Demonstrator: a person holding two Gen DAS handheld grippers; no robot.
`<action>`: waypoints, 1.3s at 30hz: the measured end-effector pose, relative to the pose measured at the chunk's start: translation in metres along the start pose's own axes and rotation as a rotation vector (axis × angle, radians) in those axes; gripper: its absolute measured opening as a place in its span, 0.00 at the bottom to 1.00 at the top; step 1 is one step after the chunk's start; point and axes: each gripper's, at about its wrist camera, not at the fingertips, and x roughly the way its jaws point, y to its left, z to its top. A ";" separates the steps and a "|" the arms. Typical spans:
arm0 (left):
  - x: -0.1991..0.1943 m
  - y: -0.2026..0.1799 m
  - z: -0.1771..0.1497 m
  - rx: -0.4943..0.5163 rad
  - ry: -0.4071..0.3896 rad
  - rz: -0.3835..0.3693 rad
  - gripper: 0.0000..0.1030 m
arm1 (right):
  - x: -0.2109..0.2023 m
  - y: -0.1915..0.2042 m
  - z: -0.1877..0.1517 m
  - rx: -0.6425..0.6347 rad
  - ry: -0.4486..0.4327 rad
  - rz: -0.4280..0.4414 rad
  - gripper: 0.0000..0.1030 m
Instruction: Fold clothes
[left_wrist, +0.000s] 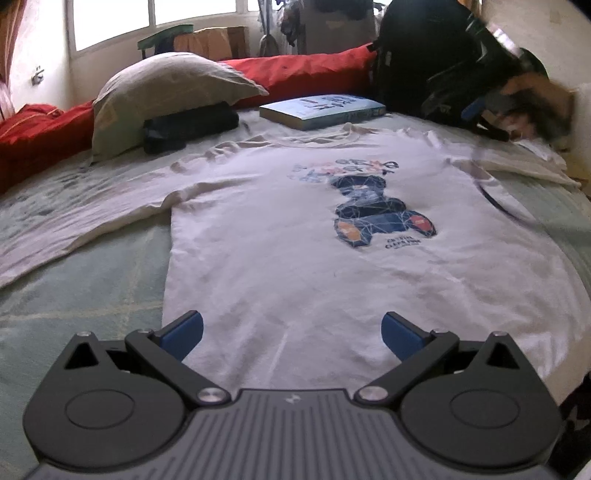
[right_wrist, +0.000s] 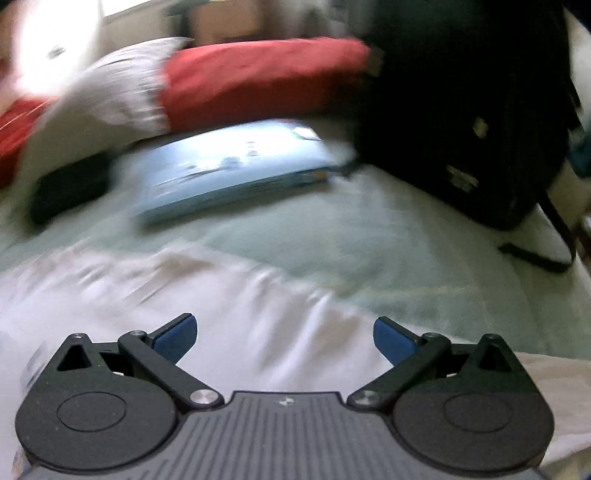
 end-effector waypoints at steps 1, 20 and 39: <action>0.000 0.000 -0.002 0.003 0.004 -0.004 0.99 | -0.018 0.011 -0.011 -0.042 -0.004 0.031 1.00; -0.030 0.004 -0.054 0.019 0.032 -0.030 0.99 | -0.082 0.121 -0.241 -0.180 -0.035 0.099 1.00; -0.016 -0.024 -0.032 0.014 0.073 -0.075 0.99 | -0.116 0.119 -0.290 -0.143 -0.145 0.273 1.00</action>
